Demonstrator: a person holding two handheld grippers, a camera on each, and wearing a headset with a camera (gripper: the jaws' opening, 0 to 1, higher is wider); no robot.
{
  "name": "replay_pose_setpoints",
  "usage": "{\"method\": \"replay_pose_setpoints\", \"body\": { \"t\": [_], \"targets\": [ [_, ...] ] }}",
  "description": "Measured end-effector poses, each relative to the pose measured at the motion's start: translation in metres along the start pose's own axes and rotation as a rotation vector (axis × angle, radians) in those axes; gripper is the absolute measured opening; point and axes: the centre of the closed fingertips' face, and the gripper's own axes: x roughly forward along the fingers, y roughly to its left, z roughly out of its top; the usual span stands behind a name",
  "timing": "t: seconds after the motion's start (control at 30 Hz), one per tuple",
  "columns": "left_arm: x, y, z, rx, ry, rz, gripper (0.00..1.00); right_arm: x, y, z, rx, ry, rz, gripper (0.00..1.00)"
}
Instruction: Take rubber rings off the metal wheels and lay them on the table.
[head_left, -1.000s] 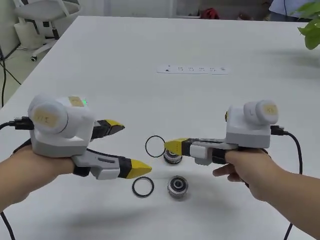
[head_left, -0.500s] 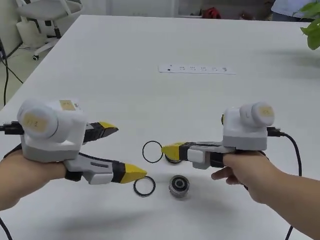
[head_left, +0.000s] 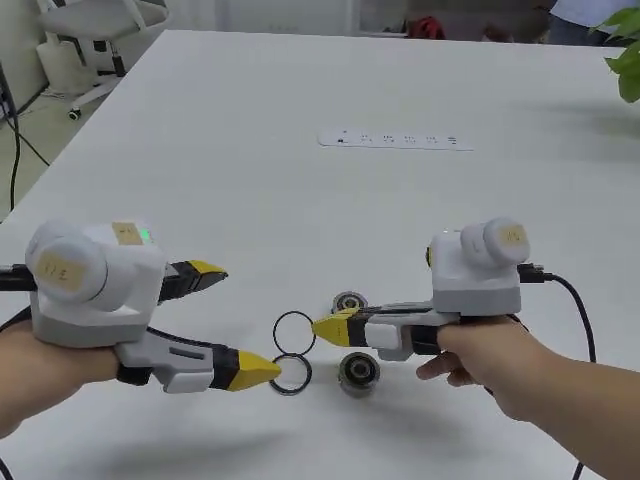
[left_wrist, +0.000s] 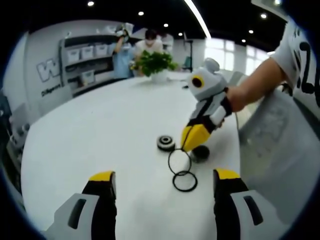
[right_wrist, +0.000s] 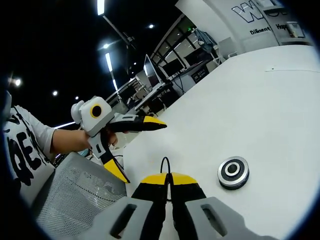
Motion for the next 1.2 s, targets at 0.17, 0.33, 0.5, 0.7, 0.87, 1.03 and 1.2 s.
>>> {"method": "replay_pose_setpoints", "body": {
  "t": [0.17,0.33,0.5,0.7,0.87,1.03,1.2],
  "targets": [
    [-0.003,0.001,-0.006,0.000,0.011,0.002,0.81,0.003,0.001,-0.007,0.002,0.026,0.008,0.00],
    [-0.006,0.001,-0.011,-0.004,0.022,0.003,0.81,0.006,0.003,-0.012,0.001,0.048,0.014,0.00],
    [-0.007,0.000,-0.013,-0.006,0.029,0.002,0.81,0.008,0.004,-0.018,0.000,0.070,0.017,0.00],
    [-0.006,-0.001,-0.014,-0.001,0.033,0.001,0.81,0.010,0.005,-0.025,-0.007,0.094,0.018,0.00],
    [-0.007,-0.001,-0.015,-0.001,0.036,0.002,0.81,0.012,0.004,-0.028,-0.016,0.110,0.011,0.00],
    [-0.007,-0.001,-0.018,-0.002,0.045,0.001,0.81,0.013,0.003,-0.032,-0.031,0.122,0.006,0.00],
    [-0.007,-0.001,-0.019,0.001,0.050,0.002,0.80,0.014,0.002,-0.033,-0.045,0.128,0.000,0.00]
  ]
}}
